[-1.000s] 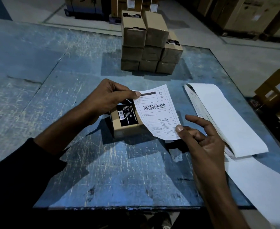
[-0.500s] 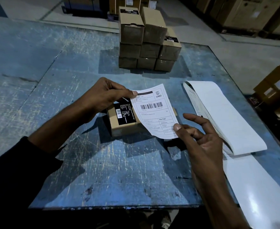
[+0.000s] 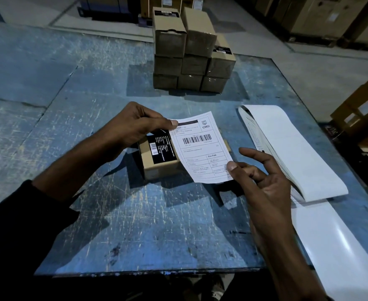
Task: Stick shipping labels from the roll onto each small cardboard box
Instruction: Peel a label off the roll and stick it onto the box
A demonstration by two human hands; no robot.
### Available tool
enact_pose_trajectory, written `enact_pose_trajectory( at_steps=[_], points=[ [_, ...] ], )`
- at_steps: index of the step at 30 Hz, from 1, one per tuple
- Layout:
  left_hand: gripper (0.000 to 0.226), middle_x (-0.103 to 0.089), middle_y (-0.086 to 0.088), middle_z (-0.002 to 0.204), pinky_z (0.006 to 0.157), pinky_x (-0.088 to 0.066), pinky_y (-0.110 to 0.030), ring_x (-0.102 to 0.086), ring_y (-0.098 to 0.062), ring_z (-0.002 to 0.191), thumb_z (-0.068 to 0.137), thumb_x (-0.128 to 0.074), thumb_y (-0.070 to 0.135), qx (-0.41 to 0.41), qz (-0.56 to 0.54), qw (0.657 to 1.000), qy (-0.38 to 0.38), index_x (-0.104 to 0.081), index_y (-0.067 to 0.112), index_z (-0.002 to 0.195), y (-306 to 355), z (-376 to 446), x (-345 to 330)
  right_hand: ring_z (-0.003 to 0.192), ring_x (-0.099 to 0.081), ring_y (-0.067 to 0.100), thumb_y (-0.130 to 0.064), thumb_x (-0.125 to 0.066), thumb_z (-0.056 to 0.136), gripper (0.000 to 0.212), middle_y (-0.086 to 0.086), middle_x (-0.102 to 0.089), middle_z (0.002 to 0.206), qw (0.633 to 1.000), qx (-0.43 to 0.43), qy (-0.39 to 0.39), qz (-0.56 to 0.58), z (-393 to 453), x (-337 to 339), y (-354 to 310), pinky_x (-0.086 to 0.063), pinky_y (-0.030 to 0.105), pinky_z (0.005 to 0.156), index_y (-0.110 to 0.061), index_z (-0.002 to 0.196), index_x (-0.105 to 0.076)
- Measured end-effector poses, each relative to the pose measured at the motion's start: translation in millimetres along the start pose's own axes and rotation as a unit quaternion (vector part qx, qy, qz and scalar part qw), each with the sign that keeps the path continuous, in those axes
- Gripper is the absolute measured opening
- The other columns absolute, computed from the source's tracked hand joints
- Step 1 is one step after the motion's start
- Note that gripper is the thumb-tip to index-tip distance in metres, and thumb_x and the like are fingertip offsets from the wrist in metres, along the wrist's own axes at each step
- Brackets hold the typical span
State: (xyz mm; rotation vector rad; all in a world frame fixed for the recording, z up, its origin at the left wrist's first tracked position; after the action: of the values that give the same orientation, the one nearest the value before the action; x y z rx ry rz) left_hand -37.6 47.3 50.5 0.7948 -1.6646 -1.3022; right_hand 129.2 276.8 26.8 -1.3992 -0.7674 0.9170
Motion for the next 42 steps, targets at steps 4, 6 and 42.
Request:
enact_pose_trajectory(
  at_steps=[4, 6, 42],
  points=[
    [0.024, -0.082, -0.017, 0.094, 0.082, -0.050, -0.056, -0.071, -0.059, 0.094, 0.089, -0.083, 0.032, 0.002, -0.003, 1.000, 0.001, -0.086, 0.008, 0.091, -0.9, -0.3, 0.5, 0.094, -0.079, 0.034, -0.007, -0.078, 0.093, 0.036, 0.023, -0.078, 0.088, 1.000, -0.001, 0.001, 0.001, 0.4, 0.9, 1.2, -0.062, 0.052, 0.096, -0.021, 0.125, -0.069],
    [0.024, -0.082, -0.017, 0.094, 0.083, -0.050, -0.055, -0.071, -0.058, 0.095, 0.089, -0.083, 0.031, 0.002, -0.002, 1.000, 0.001, -0.086, 0.007, 0.093, -1.4, -0.1, 0.3, 0.094, -0.079, 0.035, -0.007, -0.078, 0.093, 0.035, 0.024, -0.078, 0.088, 1.000, 0.002, -0.001, 0.002, 0.7, 0.9, 1.4, -0.062, 0.052, 0.096, -0.021, 0.125, -0.069],
    [0.045, -0.082, 0.003, 0.094, 0.076, -0.058, -0.029, -0.074, -0.009, 0.083, 0.066, -0.098, 0.044, 0.059, 0.190, 0.974, -0.105, -0.082, 0.017, 0.097, 19.6, -18.2, 5.9, 0.098, -0.079, 0.022, -0.017, -0.077, 0.099, 0.009, 0.002, -0.083, 0.100, 0.994, 0.024, 0.098, -0.049, -2.7, 11.8, 2.8, -0.066, 0.046, 0.088, -0.019, 0.108, -0.077]
  ],
)
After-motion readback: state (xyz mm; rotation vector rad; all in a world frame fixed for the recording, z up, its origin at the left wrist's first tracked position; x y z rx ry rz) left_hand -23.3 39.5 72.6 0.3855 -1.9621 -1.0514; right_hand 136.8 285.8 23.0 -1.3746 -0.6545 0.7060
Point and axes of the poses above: each hand's wrist, its own z-axis towards the middle knuckle, its own x-axis out of the back of the hand, y = z × x, the point moved 5 cm from there along z, towards the middle knuckle
